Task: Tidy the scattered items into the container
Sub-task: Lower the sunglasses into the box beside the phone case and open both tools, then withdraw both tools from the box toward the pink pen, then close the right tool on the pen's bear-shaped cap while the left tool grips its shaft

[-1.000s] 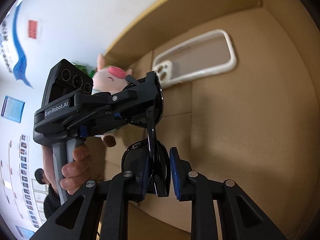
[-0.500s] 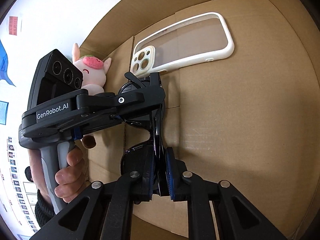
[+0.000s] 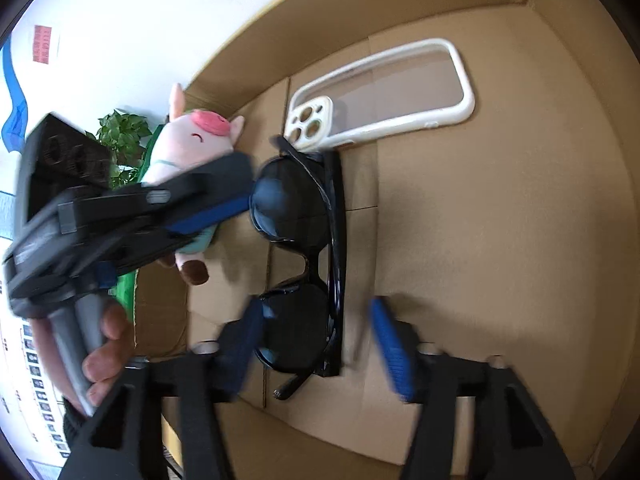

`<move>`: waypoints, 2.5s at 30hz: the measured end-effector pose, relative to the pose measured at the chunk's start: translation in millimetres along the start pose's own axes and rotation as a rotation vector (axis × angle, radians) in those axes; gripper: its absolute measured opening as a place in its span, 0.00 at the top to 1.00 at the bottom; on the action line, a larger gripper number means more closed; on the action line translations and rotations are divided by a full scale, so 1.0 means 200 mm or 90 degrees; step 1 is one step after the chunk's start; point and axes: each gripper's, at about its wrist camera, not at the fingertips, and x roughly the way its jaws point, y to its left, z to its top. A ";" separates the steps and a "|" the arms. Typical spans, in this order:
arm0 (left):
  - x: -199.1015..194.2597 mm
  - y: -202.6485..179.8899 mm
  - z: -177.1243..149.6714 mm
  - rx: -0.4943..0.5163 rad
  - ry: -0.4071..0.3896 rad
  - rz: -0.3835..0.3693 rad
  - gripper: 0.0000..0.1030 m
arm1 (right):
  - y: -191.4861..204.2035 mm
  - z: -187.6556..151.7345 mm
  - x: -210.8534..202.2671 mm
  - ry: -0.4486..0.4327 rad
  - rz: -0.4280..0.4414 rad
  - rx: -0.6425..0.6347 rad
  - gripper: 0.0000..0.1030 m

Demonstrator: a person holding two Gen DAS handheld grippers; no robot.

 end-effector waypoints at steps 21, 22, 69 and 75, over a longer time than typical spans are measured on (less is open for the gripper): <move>-0.64 -0.38 -0.79 0.156 -0.287 0.282 0.32 | 0.27 -0.60 -0.62 -0.253 -0.221 -0.203 0.01; -0.63 -0.40 -0.81 0.163 -0.289 0.285 0.32 | 0.28 -0.62 -0.64 -0.261 -0.230 -0.208 0.01; 0.43 -0.70 -1.53 0.143 0.107 0.045 0.32 | -0.39 -0.86 -0.54 -0.118 -0.299 -0.104 0.24; 0.48 -0.73 -1.57 0.155 0.118 0.064 0.73 | -0.39 -0.87 -0.55 -0.109 -0.310 -0.110 0.67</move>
